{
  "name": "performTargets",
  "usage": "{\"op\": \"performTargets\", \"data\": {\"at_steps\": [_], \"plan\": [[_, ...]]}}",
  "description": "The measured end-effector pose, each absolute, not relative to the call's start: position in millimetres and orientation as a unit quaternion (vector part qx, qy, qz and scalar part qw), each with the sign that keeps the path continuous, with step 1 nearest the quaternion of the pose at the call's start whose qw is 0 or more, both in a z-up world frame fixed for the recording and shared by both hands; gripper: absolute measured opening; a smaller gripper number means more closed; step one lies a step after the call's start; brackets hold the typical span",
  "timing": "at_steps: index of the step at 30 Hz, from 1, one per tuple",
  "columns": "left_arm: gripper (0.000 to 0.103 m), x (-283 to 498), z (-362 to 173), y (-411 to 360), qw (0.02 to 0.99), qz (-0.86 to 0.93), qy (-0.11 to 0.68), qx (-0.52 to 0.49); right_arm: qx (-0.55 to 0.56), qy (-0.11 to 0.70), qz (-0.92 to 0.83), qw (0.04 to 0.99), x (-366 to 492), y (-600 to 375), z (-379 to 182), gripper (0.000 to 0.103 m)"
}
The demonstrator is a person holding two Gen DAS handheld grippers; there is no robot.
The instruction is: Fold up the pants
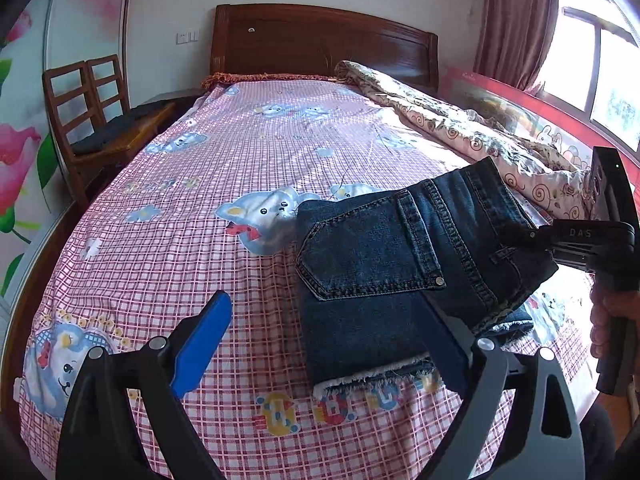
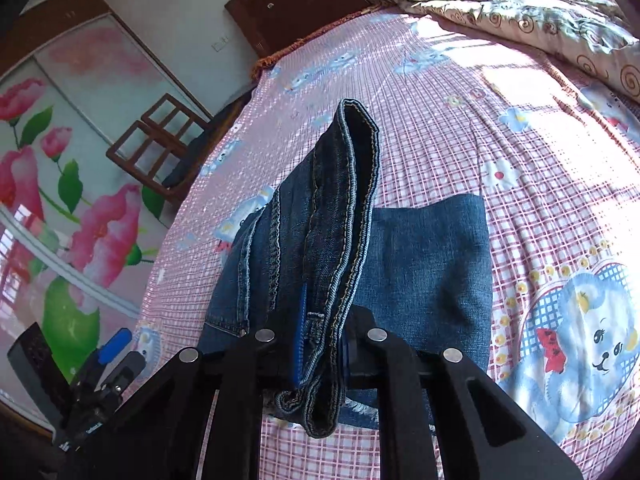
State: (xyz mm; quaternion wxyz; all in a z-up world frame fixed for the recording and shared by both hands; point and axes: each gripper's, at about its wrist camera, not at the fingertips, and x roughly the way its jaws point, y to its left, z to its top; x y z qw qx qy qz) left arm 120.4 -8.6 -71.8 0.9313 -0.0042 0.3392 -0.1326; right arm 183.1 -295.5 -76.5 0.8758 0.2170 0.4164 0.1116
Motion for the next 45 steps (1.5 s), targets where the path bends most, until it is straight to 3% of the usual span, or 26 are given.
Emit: {"op": "performTargets", "data": {"at_steps": [6, 9, 14, 19, 25, 34, 40, 41, 42, 45], "plan": [[0.095, 140.8, -76.7, -36.8, 0.938, -0.136, 0.315, 0.044, 0.254, 0.446, 0.05, 0.857, 174.1, -345.8, -135.6, 0.012], [0.095, 155.6, -92.7, -50.8, 0.93, -0.141, 0.332, 0.069, 0.317, 0.446, 0.05, 0.835, 166.1, -364.4, -165.7, 0.02], [0.095, 184.6, -96.2, -48.4, 0.926, -0.113, 0.355, 0.059, 0.308, 0.451, 0.023, 0.837, 151.5, -368.5, -147.8, 0.022], [0.095, 221.3, -77.0, -37.6, 0.928, -0.11, 0.355, -0.008, 0.316, 0.388, -0.015, 0.866, 132.9, -385.6, -116.4, 0.022], [0.095, 255.6, -77.7, -82.0, 0.918, -0.166, 0.357, -0.035, 0.33, 0.33, 0.039, 0.884, 189.7, -364.4, -88.5, 0.022], [0.095, 290.2, -139.7, -109.3, 0.9, -0.098, 0.424, 0.01, 0.292, 0.396, 0.015, 0.87, 245.1, -348.2, -127.0, 0.022], [0.101, 313.7, -174.8, -99.2, 0.876, -0.099, 0.472, -0.034, 0.322, 0.421, 0.013, 0.848, 246.9, -364.0, -163.5, 0.012], [0.101, 314.0, -175.7, -100.6, 0.878, -0.099, 0.468, -0.031, 0.336, 0.421, 0.014, 0.842, 246.8, -369.4, -167.7, 0.002], [0.101, 314.4, -175.7, -101.9, 0.878, -0.099, 0.468, -0.028, 0.345, 0.424, 0.008, 0.838, 245.5, -374.4, -171.1, 0.0], [0.101, 313.3, -172.4, -101.6, 0.877, -0.1, 0.468, -0.026, 0.336, 0.43, 0.015, 0.838, 240.4, -373.6, -161.6, 0.0]]}}
